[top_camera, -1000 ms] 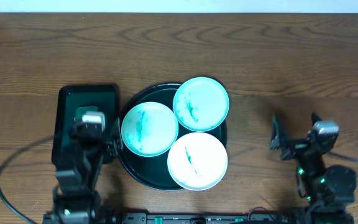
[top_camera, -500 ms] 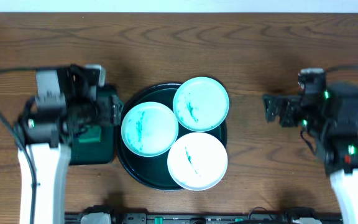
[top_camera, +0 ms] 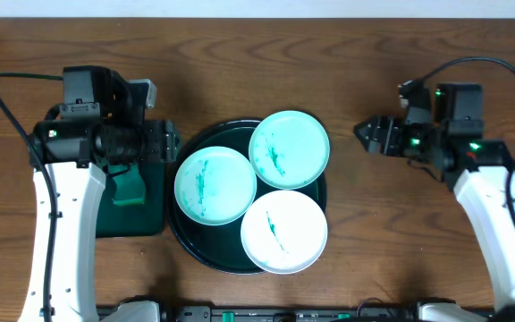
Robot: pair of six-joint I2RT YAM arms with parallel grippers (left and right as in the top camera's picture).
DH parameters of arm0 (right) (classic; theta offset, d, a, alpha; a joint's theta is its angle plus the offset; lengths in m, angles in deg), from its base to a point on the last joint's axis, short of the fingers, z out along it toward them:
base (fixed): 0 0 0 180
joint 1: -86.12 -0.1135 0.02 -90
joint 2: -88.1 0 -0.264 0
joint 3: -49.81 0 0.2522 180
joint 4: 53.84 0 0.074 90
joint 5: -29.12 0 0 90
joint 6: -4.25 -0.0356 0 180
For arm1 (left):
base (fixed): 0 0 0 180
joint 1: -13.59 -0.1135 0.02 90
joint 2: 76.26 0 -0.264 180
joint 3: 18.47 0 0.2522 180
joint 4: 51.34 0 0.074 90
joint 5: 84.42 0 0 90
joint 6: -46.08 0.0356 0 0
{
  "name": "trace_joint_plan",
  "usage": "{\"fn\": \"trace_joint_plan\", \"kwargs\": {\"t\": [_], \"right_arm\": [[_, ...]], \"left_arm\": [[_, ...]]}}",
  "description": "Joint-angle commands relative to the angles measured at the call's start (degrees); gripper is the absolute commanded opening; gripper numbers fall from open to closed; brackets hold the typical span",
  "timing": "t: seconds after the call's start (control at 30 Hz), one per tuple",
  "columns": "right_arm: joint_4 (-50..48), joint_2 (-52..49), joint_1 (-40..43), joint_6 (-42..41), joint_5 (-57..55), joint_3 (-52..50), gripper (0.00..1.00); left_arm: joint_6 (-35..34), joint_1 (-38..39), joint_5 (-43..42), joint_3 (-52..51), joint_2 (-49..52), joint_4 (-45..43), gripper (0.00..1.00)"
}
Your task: Clean dirty plates on tray and stack at the side
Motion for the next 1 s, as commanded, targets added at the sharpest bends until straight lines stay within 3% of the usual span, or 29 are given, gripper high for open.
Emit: {"fn": "trace_joint_plan", "kwargs": {"t": [0.0,0.1,0.23,0.33,0.53,0.97], "right_arm": [[-1.5,-3.0,-4.7,-5.4,3.6,1.7,0.79],[-2.2,-6.6,-10.4,-7.3,2.1,4.3,0.79],[0.9,-13.3,-18.0,-9.6,-2.8,12.0,0.79],[3.6,-18.8,-22.8,-12.0,-5.2,18.2,0.71],[4.5,-27.3,-30.8,-18.5,-9.5,23.3,0.49],[7.2,-35.2,-40.4,-22.7,-17.9,23.3,0.32]], "left_arm": [[-0.9,0.1,-0.2,1.1,-0.2,-0.3,0.75],[-1.7,0.0,0.8,1.1,0.0,-0.9,0.75],[-11.6,-0.7,13.6,1.1,0.5,-1.0,0.75],[-13.8,-1.6,18.4,1.1,1.0,-1.1,0.75],[-13.8,-3.1,18.9,1.1,2.6,-1.0,0.75],[-13.8,-3.5,19.0,1.1,9.5,-1.1,0.75]]}}
